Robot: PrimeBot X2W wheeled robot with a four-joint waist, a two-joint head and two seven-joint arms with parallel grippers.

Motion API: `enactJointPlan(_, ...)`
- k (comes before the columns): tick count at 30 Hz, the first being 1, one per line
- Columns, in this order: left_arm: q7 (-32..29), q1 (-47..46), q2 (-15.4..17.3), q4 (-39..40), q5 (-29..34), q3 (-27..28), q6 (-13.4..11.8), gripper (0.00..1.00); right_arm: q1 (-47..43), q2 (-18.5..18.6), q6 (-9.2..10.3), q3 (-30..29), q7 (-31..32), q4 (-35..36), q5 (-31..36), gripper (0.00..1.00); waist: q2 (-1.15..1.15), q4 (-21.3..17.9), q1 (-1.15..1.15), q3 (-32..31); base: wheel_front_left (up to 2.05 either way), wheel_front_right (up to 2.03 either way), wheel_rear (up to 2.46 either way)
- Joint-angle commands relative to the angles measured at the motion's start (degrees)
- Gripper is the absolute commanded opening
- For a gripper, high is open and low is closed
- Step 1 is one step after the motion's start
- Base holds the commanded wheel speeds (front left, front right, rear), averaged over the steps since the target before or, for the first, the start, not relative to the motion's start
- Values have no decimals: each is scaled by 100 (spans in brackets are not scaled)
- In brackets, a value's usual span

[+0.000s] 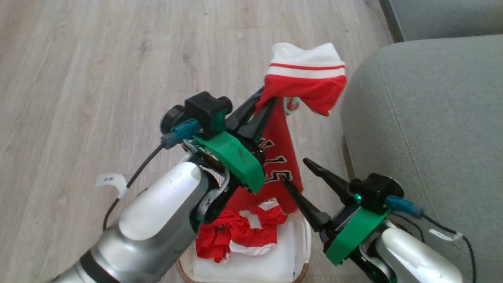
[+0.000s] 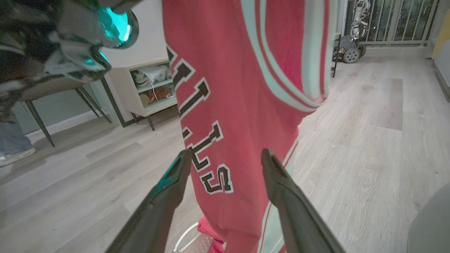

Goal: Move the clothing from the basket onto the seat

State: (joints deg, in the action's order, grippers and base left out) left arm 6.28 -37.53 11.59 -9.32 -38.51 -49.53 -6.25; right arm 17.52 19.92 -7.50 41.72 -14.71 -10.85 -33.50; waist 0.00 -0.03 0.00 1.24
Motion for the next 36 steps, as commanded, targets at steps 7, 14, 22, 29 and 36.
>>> enactJointPlan(7,-72,-388,-148,305,-74,48,144,0,513,-142,1,324,-29,-758,-36,100,0,297,0,-77,0,0,0)
enactJointPlan(14,-159,-385,-291,430,-141,-99,201,0,668,-394,1,317,-29,-1346,-104,100,0,502,0,-105,0,0,0)
enactJointPlan(22,-151,-318,-290,465,-223,-97,179,0,661,-541,1,154,-29,-1365,-87,0,0,569,0,-91,0,0,0)
enactJointPlan(29,-8,-127,-148,401,-291,65,26,0,526,-455,1,-336,-29,-1101,-60,0,0,461,0,-45,0,0,0)
enactJointPlan(36,133,282,119,386,-366,188,-149,0,159,-335,1,-1144,-29,-497,206,0,0,273,0,18,0,0,0)
